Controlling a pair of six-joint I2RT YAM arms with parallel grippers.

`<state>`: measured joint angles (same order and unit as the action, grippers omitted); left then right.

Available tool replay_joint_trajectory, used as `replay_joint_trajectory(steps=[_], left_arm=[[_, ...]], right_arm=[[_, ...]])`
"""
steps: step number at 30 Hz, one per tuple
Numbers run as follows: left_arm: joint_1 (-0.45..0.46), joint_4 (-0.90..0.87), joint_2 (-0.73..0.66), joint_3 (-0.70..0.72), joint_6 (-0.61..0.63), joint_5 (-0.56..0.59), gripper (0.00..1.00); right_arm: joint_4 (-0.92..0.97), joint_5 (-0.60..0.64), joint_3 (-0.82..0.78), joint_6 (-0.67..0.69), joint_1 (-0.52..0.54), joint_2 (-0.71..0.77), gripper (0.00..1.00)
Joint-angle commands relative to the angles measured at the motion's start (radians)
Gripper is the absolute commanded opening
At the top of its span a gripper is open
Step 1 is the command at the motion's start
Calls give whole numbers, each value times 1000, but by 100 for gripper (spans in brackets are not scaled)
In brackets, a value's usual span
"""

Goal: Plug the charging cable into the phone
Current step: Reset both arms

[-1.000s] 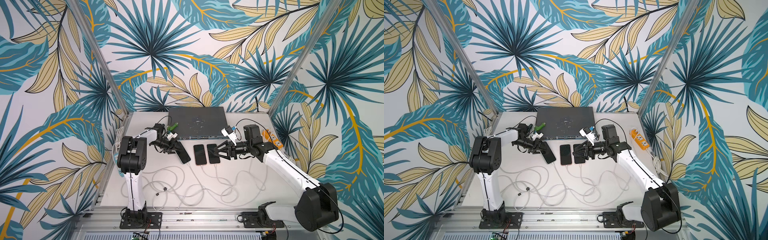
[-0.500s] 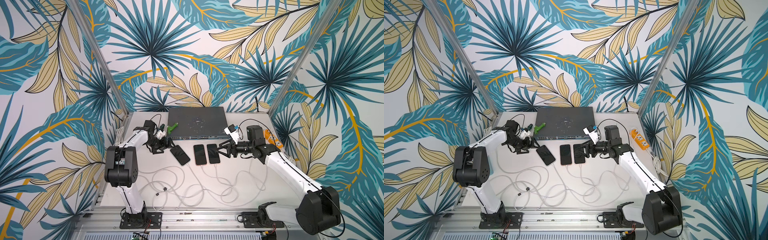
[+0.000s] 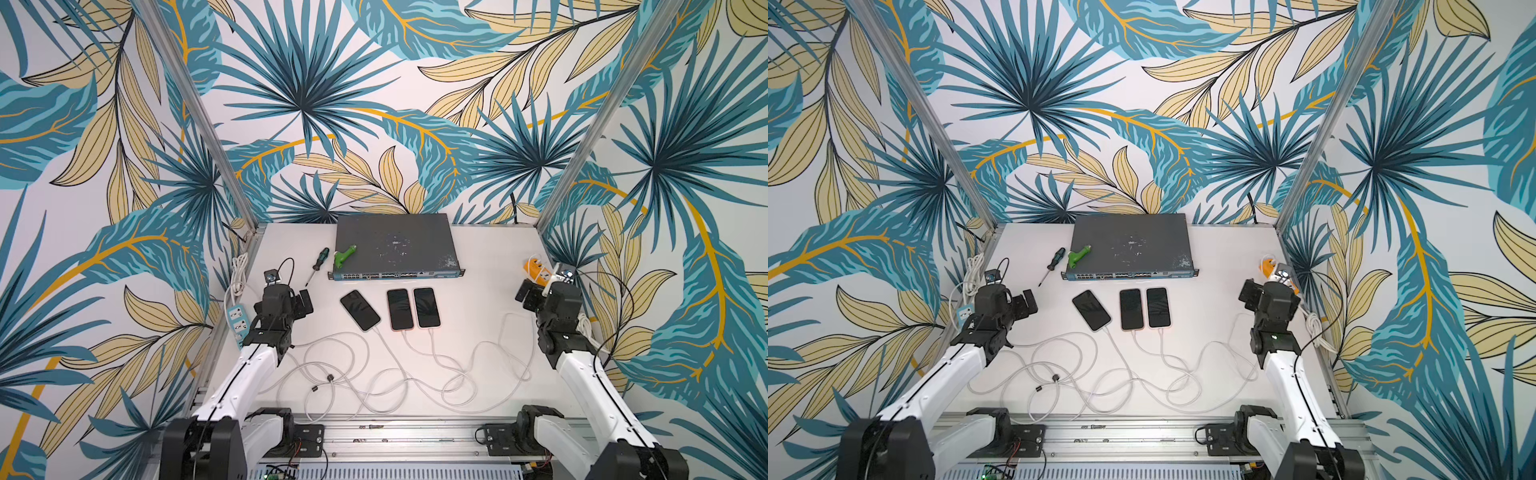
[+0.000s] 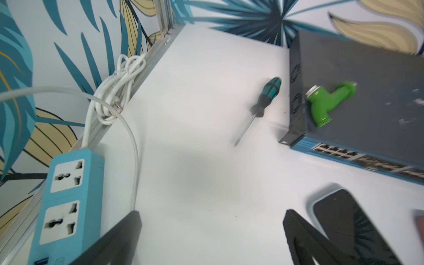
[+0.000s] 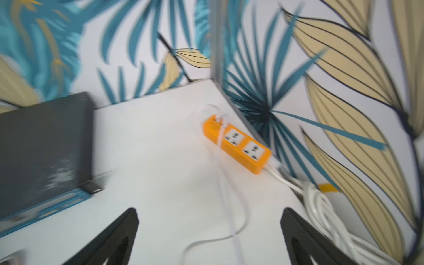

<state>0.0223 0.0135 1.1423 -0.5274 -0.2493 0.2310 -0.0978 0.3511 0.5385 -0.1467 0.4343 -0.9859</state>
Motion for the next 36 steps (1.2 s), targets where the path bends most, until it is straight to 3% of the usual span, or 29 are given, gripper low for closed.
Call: replay_joint_trajectory(steps=[1,2,4,6,8,13,15,17,18,20,22,36], left_arm=[[23,321,74,59,81,64,100],[22,405,97,89,93,61,100],[24,519,168,107,126,47,100],[29,487,228,47,165,52,100],[35,567,242,61,234,47,100],[41,882,388,150,290,-29,100],[71,843,367,151,334,-50,100],[93,938,357,205,366,-59,100],[101,988,365,225,380,-58,100],[88,882,368,162,361,-50,100],[17,787,371,116,302,-143,100],[30,793,372,116,314,-134,100]], right_arm=[[-147,215,-80,10,-83,-38,99],[-147,203,-78,21,-111,-45,99],[-324,195,-139,69,-153,-80,99],[-472,165,-199,61,-224,-162,99],[-447,167,-169,3,-280,-239,99],[-840,38,-204,72,-339,-433,99],[-749,-50,-156,90,-345,-459,99],[-1015,-127,-223,135,-347,-564,100],[-943,-137,-230,124,-350,-531,100],[-902,-136,-189,113,-363,-544,100],[-813,-147,-162,89,-378,-526,100],[-831,-151,-169,93,-378,-527,100]])
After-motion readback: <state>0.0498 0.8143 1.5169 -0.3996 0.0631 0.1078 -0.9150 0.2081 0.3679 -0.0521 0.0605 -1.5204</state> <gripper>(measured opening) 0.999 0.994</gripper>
